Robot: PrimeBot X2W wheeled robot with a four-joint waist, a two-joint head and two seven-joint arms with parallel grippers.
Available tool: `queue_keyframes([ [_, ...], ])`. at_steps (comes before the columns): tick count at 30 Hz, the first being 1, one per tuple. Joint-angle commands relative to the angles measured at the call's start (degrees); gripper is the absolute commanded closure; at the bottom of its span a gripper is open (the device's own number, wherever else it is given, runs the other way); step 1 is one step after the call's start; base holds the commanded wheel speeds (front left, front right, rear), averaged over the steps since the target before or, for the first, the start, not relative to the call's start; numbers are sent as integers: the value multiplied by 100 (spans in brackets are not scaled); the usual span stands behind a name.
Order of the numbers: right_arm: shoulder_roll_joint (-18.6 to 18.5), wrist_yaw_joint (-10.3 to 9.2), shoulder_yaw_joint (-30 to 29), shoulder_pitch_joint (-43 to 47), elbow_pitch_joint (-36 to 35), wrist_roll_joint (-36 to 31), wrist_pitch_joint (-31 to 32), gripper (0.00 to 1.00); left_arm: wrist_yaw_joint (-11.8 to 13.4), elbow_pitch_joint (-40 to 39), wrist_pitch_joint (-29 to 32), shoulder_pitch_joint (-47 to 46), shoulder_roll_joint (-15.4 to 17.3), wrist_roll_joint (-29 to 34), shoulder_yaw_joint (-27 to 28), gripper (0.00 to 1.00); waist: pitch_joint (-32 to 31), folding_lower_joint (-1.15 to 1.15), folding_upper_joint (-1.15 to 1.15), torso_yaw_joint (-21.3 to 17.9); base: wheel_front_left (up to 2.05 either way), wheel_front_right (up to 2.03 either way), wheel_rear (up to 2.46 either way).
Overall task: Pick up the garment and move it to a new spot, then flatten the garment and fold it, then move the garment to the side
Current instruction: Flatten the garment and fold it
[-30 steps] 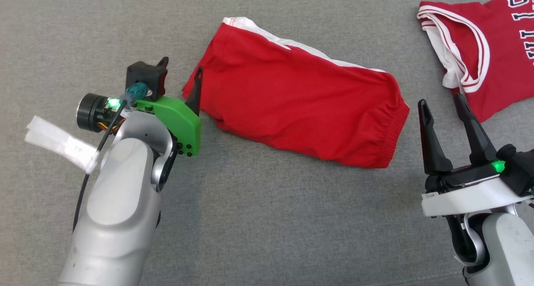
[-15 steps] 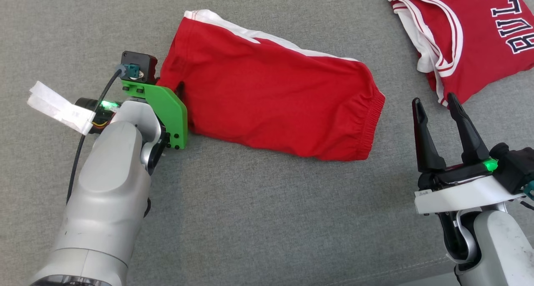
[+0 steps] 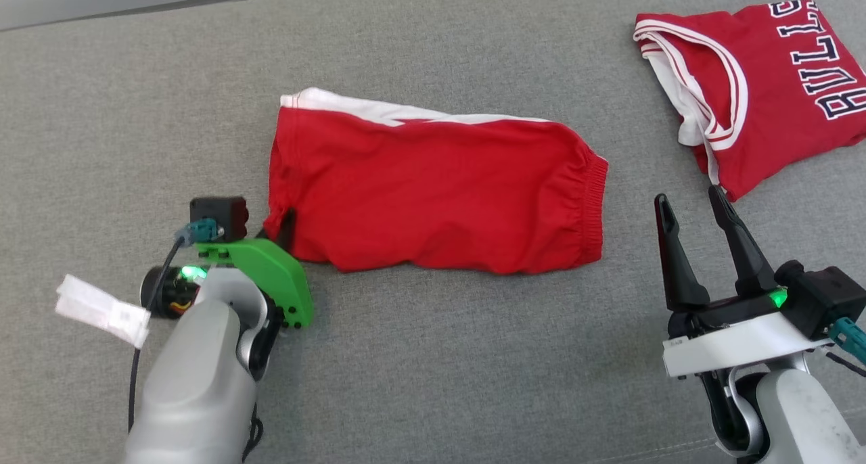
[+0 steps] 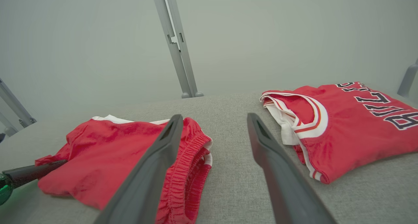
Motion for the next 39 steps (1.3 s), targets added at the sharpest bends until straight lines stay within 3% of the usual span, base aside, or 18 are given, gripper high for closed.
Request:
queue_keyframes([
  [1,26,-10,-13,124,10,-4,-2,0,77,-6,-5,451,27,-96,54,100,-267,0,0,138,0,0,0],
  [8,7,-10,-142,434,-66,-67,115,0,264,-663,134,1434,-44,-414,161,100,-590,0,0,276,0,0,0],
  [9,7,-10,-154,455,-75,-71,129,0,287,-783,116,1483,-37,-386,139,80,-610,0,0,287,0,0,0],
  [10,-20,-10,-175,478,-80,-149,173,0,339,-942,23,1536,-16,-345,131,0,-633,0,0,293,0,0,0],
  [17,25,-10,-246,558,-206,-272,332,0,851,-2166,-1213,1835,175,256,44,0,-774,0,0,294,0,0,0],
  [23,41,-10,-358,699,-402,-371,548,0,1166,-3253,-1478,2229,373,574,232,0,-951,0,0,375,0,0,0],
  [30,89,-10,-470,908,-617,-484,845,0,1169,-3997,-1484,2811,682,578,414,0,-1140,0,0,456,0,0,0],
  [39,146,-10,-558,1093,-780,-484,1048,0,1202,-4395,-1253,3301,807,460,428,0,-1271,0,0,504,0,0,0],
])
